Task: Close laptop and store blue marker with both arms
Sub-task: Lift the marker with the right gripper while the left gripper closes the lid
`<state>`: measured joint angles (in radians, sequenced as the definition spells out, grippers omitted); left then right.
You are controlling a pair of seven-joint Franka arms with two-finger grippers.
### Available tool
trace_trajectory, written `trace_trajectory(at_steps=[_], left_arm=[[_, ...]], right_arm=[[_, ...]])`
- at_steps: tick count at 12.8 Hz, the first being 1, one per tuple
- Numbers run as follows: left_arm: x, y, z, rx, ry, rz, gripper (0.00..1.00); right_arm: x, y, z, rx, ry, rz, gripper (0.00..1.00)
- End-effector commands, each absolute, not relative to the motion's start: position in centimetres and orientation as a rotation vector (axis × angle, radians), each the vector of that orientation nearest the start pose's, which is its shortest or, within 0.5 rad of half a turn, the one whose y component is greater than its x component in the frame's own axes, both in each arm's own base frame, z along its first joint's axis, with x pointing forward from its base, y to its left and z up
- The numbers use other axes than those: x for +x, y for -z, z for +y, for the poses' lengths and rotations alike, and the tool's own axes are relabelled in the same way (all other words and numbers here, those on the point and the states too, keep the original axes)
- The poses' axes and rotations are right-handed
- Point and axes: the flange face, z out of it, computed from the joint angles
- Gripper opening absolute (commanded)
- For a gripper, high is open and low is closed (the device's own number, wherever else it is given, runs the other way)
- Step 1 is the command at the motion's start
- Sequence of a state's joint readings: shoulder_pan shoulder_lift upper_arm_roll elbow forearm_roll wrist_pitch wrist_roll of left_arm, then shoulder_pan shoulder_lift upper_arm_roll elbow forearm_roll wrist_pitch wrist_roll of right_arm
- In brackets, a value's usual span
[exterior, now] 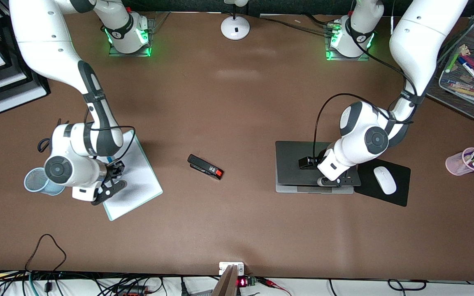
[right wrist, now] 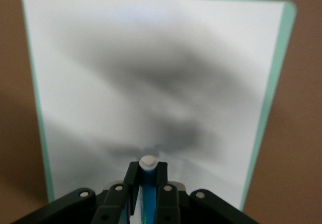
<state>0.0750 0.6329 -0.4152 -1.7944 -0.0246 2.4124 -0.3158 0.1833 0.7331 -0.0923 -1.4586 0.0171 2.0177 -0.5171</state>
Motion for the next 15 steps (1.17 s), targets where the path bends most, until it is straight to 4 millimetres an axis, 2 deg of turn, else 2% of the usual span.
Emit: trace_trajectory(at_steps=[1,3,4,5,7,8,9,10,11,13,15], left_arm=[[63.4,-21.7,-21.0,-3.407,-0.060,-0.111,1.00],[63.1,-21.0,-21.6,-3.400,-0.076,-0.099,1.00],[62.9,-20.2,-21.6,-3.388,-0.092,-0.099,1.00],[62.8,-19.9,-21.8,-3.378,-0.087,-0.091,1.00],[62.8,-19.8,-21.8,-3.375,-0.079,-0.091,1.00],[62.9,-20.1,-21.6,-3.375,-0.071,-0.094,1.00],[63.2,-20.9,-21.2,-3.373,-0.062,-0.103,1.00],[63.5,-22.5,-20.9,-3.374,-0.024,-0.102,1.00],[63.6,-24.1,-20.5,-3.364,-0.030,-0.100,1.00],[63.8,-28.0,-19.3,-3.348,-0.010,-0.103,1.00],[63.7,-32.4,-17.5,-3.323,-0.013,-0.110,1.00]], right_arm=[[71.4,-30.0,8.5,-2.963,-0.270,-0.975,0.00],[72.1,-33.3,8.5,-2.965,-0.257,-0.985,0.00],[72.6,-36.1,8.3,-2.974,-0.202,-0.993,0.00],[72.8,-37.5,8.1,-2.973,-0.170,-1.024,0.00],[73.1,-38.6,7.3,-2.960,-0.129,-1.102,0.00],[73.2,-40.4,6.8,-2.947,-0.081,-1.156,0.00],[73.4,-41.6,6.0,-2.922,-0.027,-1.243,0.00],[73.8,-42.3,5.0,-2.898,0.034,-1.332,0.00],[74.3,-42.8,3.3,-2.867,0.091,-1.427,0.00],[74.8,-44.1,0.4,-2.789,0.174,-1.624,0.00],[74.9,-44.6,-3.1,-2.672,0.265,-1.741,0.00]])
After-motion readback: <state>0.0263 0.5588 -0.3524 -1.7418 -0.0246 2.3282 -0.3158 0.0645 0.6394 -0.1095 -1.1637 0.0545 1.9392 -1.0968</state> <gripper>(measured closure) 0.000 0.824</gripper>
